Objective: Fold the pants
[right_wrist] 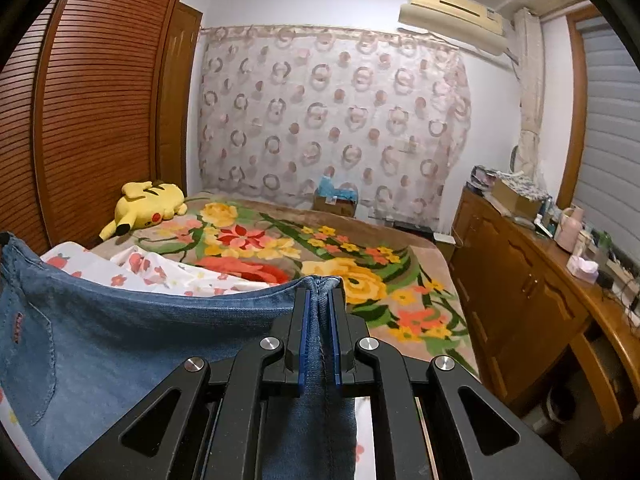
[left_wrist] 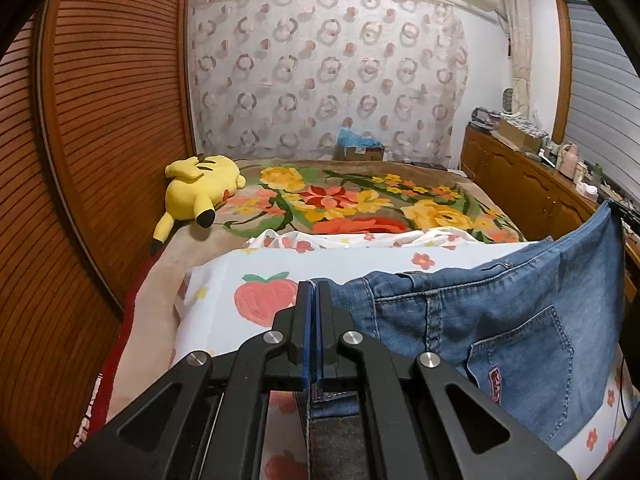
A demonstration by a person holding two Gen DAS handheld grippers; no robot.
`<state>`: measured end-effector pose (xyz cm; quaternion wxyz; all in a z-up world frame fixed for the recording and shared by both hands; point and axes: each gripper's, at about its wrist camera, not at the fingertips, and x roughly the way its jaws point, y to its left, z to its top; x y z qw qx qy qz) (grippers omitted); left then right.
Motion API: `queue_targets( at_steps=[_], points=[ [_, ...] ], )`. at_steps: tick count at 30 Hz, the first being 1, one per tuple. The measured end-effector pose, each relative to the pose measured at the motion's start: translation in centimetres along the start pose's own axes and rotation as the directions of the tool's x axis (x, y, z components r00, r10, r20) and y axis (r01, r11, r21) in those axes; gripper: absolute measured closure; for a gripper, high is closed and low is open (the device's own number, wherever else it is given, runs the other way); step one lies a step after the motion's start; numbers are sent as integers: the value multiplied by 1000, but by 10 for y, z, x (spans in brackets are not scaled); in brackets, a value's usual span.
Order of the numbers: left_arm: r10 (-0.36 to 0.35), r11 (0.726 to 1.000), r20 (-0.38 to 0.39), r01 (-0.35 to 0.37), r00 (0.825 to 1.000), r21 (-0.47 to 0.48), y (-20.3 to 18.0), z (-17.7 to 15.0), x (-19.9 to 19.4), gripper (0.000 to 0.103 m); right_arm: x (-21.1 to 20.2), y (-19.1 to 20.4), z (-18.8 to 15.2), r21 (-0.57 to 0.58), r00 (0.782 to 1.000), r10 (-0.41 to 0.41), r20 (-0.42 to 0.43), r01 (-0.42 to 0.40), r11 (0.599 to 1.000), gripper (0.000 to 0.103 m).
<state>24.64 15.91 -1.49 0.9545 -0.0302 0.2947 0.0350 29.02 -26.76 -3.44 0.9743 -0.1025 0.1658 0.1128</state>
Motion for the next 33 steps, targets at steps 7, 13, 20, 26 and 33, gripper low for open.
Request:
queue_targets(
  at_steps=[7, 13, 20, 26, 33],
  points=[
    [29, 1000, -56, -30, 998, -11, 12, -1, 40, 101, 39, 1, 3, -21, 999, 20, -41, -21, 1000, 94],
    [30, 999, -113, -31, 993, -12, 16, -13, 64, 101, 79, 3, 3, -34, 990, 13, -138, -18, 999, 94],
    [15, 1000, -138, -14, 990, 7, 14, -12, 64, 101, 100, 2, 19, -38, 978, 18, -206, -26, 999, 94],
    [-4, 999, -135, 8, 991, 34, 7, -5, 47, 84, 93, 1, 24, -36, 974, 13, -228, -22, 999, 94],
    [-43, 996, -88, 50, 995, 78, -10, 1, 25, 32, 81, -5, 26, 1, 972, -6, -234, 6, 1000, 78]
  ],
)
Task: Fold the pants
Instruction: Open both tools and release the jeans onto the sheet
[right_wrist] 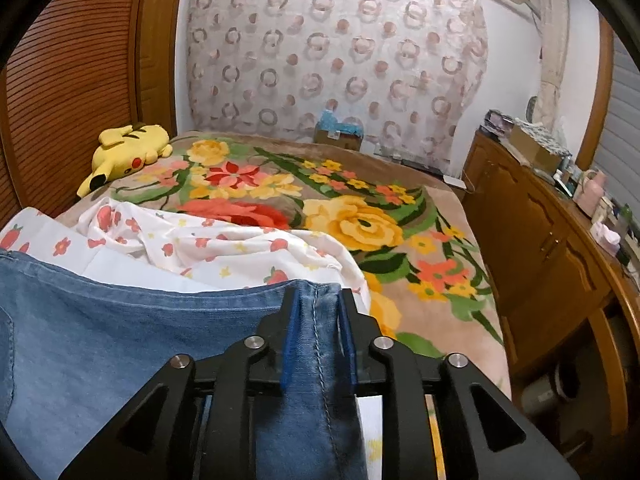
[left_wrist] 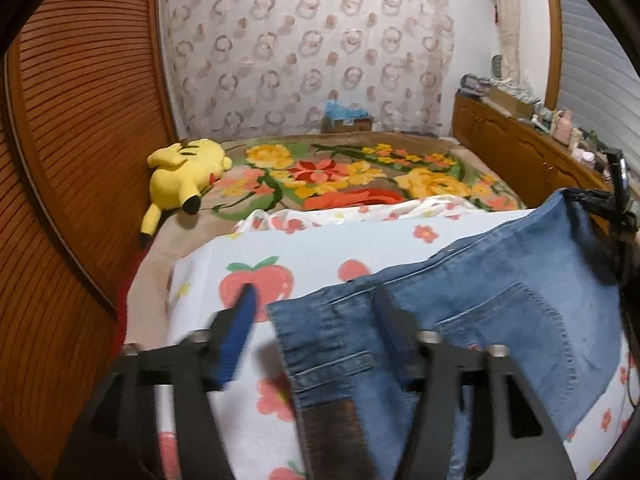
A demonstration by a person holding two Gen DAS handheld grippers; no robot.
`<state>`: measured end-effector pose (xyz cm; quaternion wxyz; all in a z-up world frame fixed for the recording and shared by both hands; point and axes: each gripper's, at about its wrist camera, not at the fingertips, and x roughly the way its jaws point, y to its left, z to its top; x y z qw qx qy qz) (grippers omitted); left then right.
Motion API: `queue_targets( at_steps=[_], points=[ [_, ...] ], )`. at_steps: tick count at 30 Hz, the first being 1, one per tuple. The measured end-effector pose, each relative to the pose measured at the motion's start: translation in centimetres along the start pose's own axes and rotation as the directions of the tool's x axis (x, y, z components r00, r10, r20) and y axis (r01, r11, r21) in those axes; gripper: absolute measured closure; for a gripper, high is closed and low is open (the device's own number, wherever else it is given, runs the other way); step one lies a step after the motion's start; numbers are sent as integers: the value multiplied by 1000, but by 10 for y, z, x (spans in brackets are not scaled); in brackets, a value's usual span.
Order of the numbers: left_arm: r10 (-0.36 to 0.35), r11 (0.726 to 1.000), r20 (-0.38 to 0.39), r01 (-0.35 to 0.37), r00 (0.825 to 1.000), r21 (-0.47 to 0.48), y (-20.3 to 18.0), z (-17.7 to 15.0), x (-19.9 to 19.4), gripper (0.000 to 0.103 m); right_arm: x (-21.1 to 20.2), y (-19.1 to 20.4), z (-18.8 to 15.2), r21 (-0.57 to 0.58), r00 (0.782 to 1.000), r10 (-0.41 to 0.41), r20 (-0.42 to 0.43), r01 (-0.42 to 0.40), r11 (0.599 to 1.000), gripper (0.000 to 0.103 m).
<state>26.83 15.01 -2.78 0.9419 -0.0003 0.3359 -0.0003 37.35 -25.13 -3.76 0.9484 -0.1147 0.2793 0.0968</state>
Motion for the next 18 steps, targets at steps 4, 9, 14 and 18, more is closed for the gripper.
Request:
queue_targets(
  at_steps=[4, 9, 14, 18],
  points=[
    [-48, 998, 1, 48, 999, 27, -17, 2, -1, 26, -16, -1, -3, 17, 1000, 3, 15, -4, 1000, 68],
    [-113, 992, 1, 112, 994, 59, -49, 4, 7, 26, -36, -2, -17, 41, 1000, 0, 26, -1, 999, 60],
    [-178, 978, -19, 179, 984, 108, -86, 5, 21, 26, -66, -6, -31, 93, 999, 12, 38, -15, 996, 60],
    [-251, 957, -37, 254, 967, 144, -113, 2, 29, 26, -88, -11, -46, 133, 999, 15, 34, -19, 991, 60]
  ],
)
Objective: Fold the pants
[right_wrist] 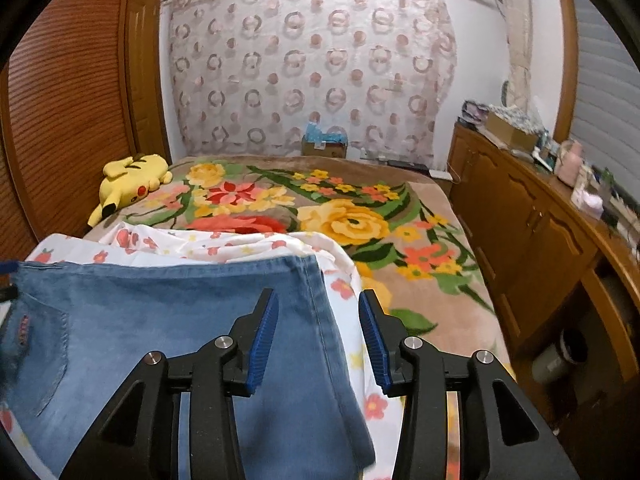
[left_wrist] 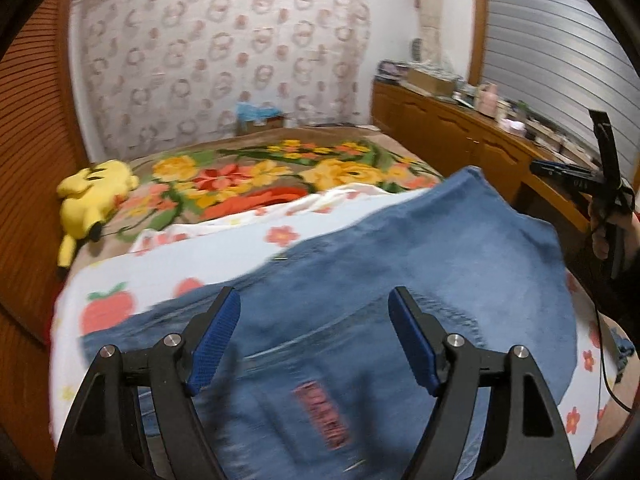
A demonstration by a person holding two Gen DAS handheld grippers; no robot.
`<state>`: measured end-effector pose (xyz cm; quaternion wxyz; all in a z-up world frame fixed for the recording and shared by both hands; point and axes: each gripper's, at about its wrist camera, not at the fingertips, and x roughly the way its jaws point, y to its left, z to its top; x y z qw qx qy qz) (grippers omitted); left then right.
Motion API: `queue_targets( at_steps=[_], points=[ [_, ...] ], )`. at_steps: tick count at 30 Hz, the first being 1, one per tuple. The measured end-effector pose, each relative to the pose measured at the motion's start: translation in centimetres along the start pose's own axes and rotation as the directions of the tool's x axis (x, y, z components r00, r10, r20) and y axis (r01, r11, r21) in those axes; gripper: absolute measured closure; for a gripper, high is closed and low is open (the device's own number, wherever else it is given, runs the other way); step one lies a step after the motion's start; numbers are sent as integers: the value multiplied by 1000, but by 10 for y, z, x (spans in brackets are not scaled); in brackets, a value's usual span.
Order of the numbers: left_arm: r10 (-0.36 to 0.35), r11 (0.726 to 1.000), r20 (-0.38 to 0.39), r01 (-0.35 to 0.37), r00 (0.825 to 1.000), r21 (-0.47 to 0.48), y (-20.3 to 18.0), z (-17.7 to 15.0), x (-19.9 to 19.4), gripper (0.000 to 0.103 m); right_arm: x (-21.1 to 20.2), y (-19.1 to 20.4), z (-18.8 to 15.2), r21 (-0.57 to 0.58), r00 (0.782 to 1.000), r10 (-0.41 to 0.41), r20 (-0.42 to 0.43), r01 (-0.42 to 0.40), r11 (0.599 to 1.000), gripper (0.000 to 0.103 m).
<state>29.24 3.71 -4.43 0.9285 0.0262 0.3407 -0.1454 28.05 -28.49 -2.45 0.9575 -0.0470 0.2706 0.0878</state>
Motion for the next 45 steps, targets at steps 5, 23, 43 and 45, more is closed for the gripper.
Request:
queue_targets(
  at_steps=[5, 23, 43, 45],
  points=[
    [-41, 998, -20, 42, 999, 44, -18, -6, 14, 26, -14, -6, -18, 36, 998, -25, -51, 27, 999, 60],
    [-93, 996, -62, 93, 994, 10, -15, -21, 31, 26, 14, -10, -43, 174, 971, -21, -239, 64, 983, 60],
    [-72, 997, -58, 74, 996, 23, -17, -24, 32, 26, -3, -8, -48, 149, 987, -82, -137, 103, 983, 97],
    [-72, 997, -57, 73, 996, 25, -18, -24, 32, 26, 0, -6, -50, 161, 987, -78, -141, 101, 982, 97]
  ],
)
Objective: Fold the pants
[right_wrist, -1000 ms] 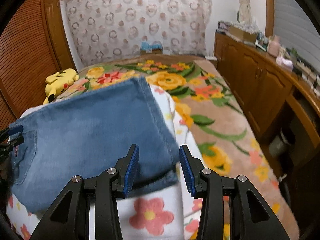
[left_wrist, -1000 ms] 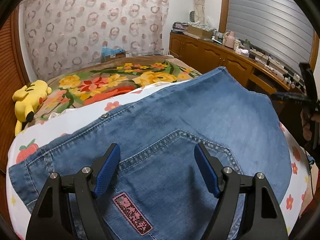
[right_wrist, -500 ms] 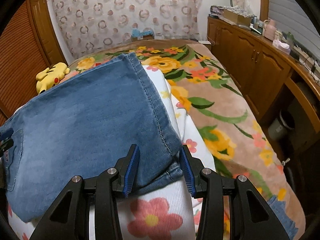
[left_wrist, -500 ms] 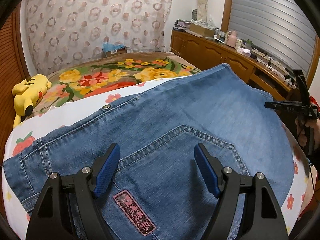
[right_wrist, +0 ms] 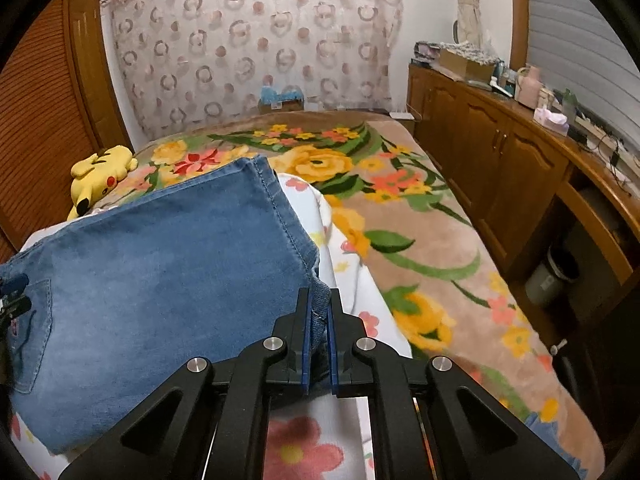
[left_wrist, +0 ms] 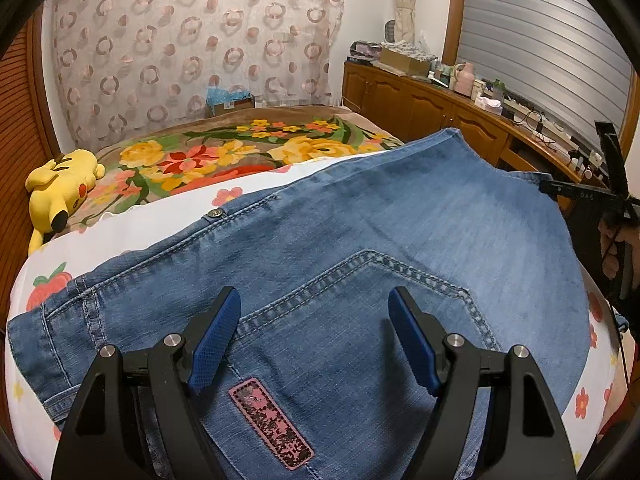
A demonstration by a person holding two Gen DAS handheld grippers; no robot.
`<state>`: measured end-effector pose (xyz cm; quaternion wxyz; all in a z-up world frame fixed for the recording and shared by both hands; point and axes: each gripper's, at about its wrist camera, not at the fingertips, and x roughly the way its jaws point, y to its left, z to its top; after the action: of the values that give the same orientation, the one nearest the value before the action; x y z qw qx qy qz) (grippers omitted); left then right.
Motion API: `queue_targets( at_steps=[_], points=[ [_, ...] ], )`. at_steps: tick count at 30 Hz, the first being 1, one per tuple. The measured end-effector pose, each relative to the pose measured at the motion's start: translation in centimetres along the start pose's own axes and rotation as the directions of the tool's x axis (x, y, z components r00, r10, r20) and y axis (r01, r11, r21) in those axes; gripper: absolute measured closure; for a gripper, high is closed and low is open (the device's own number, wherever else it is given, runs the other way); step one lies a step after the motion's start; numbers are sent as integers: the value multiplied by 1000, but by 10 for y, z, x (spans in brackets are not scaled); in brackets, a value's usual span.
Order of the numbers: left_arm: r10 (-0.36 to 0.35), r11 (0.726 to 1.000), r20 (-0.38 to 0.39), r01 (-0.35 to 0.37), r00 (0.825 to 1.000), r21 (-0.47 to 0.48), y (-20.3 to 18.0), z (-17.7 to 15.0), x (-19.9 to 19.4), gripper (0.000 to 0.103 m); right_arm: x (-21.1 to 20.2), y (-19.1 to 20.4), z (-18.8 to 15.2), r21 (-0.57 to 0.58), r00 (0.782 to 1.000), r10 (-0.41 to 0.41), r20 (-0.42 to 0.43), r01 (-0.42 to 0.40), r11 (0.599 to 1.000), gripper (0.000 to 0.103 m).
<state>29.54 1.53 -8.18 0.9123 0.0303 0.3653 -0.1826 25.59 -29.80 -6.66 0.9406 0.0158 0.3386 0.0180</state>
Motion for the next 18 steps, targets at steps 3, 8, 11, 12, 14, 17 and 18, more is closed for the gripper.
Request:
queue_targets(
  at_steps=[3, 8, 11, 12, 14, 17, 18],
  points=[
    [2, 1000, 0, -2, 1000, 3, 1, 0, -1, 26, -5, 1, 1, 9, 1000, 5, 9, -5, 1000, 97],
    [5, 1000, 5, -5, 1000, 2, 1, 0, -2, 26, -15, 6, 12, -2, 1000, 16, 19, -16, 1000, 97],
    [10, 1000, 9, -10, 1000, 0, 3, 2, -4, 26, -25, 11, 17, -20, 997, 57, 58, -55, 998, 97],
    [16, 1000, 7, -16, 1000, 1, 3, 3, -5, 26, -31, 17, 20, -36, 995, 73, 71, -70, 997, 97],
    [24, 1000, 2, -24, 1000, 4, 3, 5, -9, 26, -40, 29, 21, -74, 990, 106, 95, -100, 992, 97],
    [35, 999, 7, -35, 999, 5, 1, 4, -22, 26, -51, 47, 21, -125, 980, 159, 121, -144, 982, 97],
    [36, 999, 11, -36, 999, 6, 1, 3, -26, 26, -55, 53, 20, -140, 976, 178, 126, -160, 977, 97]
  ],
)
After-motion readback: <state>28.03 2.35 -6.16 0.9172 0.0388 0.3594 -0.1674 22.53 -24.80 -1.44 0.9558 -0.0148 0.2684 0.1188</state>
